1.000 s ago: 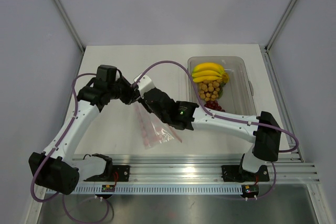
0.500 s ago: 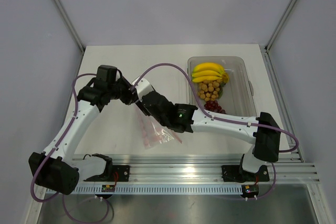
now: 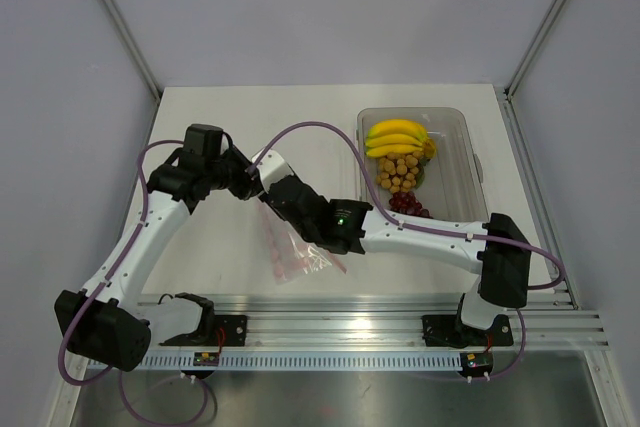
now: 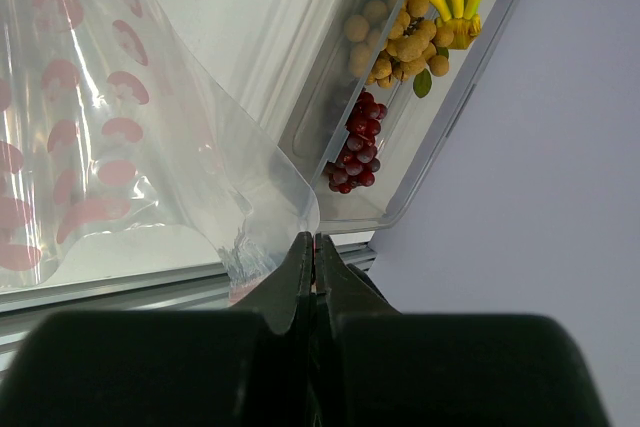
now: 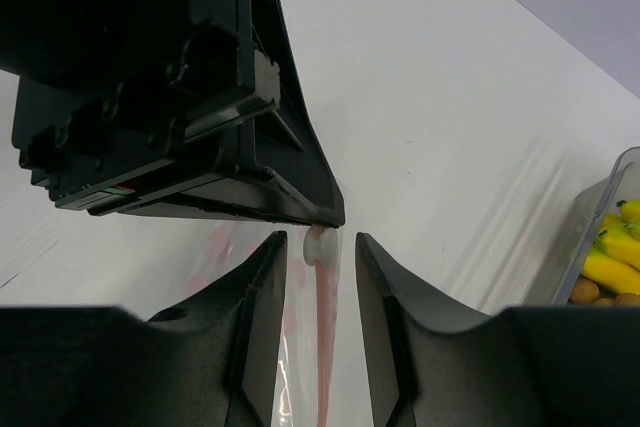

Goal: Place the food in the zip-top bag and seal the zipper
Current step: Unzip the zipper food storage bag at the center of the board.

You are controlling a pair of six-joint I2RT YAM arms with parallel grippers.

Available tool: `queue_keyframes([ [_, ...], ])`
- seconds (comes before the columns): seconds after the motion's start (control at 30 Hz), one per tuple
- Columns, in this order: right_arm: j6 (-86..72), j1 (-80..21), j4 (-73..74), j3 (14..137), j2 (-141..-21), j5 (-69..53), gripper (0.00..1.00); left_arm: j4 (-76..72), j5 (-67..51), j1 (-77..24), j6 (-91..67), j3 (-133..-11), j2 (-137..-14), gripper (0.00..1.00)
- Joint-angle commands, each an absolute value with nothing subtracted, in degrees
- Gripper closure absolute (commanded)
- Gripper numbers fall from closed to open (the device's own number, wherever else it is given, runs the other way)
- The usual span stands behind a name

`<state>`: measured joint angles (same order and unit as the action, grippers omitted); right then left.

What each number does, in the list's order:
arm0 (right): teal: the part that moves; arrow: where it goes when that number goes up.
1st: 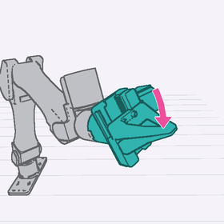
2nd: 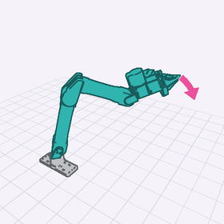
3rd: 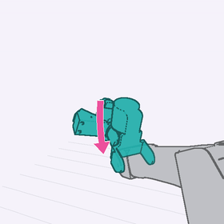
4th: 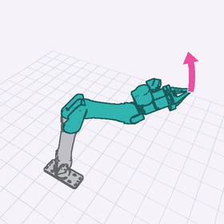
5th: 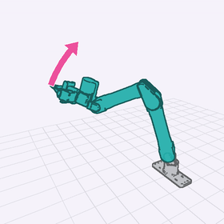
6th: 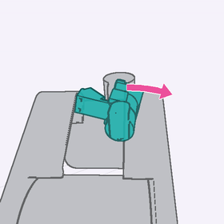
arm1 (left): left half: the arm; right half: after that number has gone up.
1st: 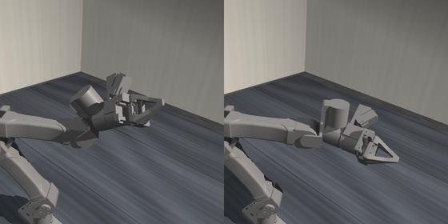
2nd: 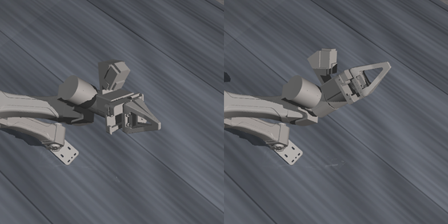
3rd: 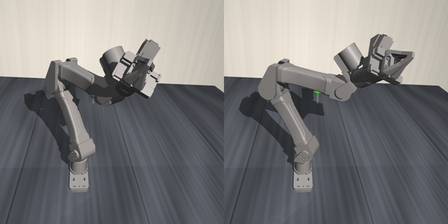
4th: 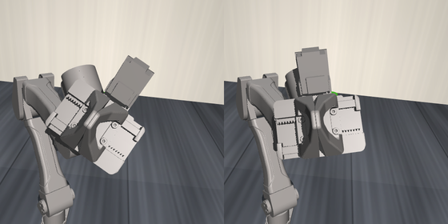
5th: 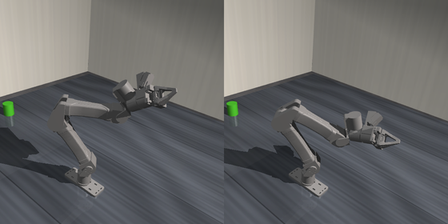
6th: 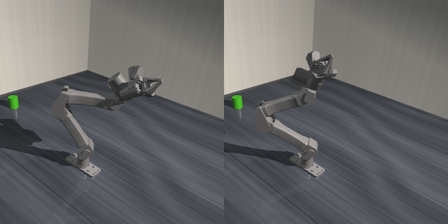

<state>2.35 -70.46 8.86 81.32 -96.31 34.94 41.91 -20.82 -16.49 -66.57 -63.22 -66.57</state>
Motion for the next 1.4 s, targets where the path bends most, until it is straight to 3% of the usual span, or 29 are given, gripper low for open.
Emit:
queue_keyframes([
  [0.0,2.5,-70.8,7.6,81.7,-96.8,37.4,0.60,40.3,-22.0,-16.6,-67.4,-63.5,-65.2,1.00],
  [0.2,2.5,-70.8,7.6,81.3,-96.6,37.8,0.69,40.3,-21.7,-16.6,-67.6,-63.5,-65.1,1.00],
  [0.33,2.4,-70.9,7.4,80.9,-96.2,37.9,0.87,40.3,-21.6,-16.6,-67.7,-63.2,-65.0,1.00],
  [0.53,1.6,-70.9,8.2,80.0,-95.5,37.7,1.00,40.0,-21.2,-16.6,-68.2,-63.4,-65.1,1.00],
  [1.37,-5.7,-71.5,12.4,72.0,-90.0,38.8,1.00,39.6,-20.7,-13.4,-68.4,-65.6,-65.6,1.00],
])
